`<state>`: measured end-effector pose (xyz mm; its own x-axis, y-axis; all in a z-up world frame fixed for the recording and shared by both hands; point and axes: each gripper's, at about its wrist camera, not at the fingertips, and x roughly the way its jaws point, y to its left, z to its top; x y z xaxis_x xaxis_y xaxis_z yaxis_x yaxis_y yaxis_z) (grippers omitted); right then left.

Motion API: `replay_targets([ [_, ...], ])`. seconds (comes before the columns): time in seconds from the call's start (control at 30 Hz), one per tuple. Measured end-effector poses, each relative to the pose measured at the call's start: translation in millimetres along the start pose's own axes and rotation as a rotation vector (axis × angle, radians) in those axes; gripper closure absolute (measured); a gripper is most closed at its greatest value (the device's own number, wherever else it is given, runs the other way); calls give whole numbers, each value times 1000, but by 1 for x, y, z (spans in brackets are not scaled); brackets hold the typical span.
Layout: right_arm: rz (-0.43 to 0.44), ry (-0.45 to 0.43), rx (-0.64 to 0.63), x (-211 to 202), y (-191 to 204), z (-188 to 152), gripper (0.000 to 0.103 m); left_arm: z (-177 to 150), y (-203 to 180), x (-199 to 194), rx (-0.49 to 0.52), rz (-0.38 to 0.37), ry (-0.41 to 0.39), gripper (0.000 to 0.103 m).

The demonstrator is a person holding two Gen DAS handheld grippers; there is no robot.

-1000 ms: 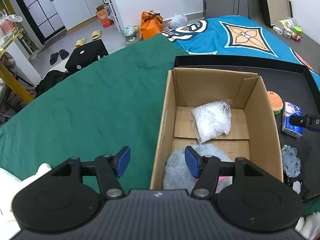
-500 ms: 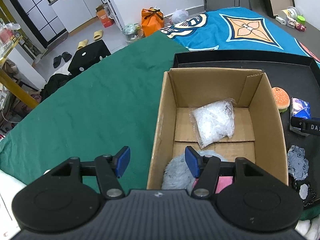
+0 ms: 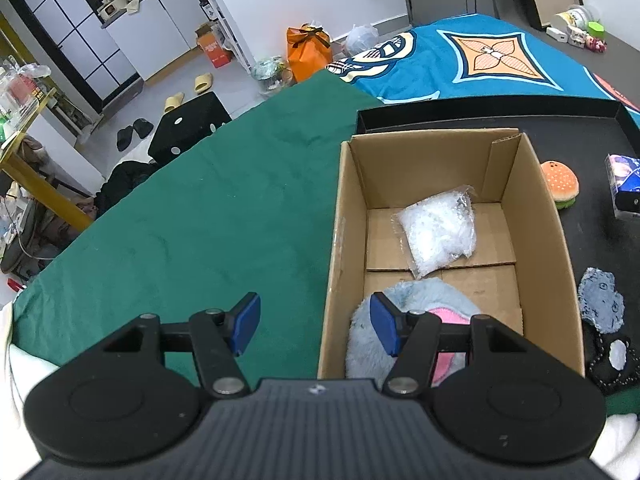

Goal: Organize soft objects
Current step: 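Move the right gripper to the blue tissue pack and grasp it, then carry the tissue pack with the right gripper and drop it into the box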

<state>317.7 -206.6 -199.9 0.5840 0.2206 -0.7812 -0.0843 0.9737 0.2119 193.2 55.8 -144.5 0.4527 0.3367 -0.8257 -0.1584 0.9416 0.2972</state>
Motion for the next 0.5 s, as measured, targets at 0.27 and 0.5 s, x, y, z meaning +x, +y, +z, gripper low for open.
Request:
replay_targets([
  [0.27,58,-77,5,-26,3,7,55,-6,5,-14,10,-13,-24,44],
  [0.5,152,-141,-7,-52,9,14,55,-16,10,-18,-16,-32,-23,44],
])
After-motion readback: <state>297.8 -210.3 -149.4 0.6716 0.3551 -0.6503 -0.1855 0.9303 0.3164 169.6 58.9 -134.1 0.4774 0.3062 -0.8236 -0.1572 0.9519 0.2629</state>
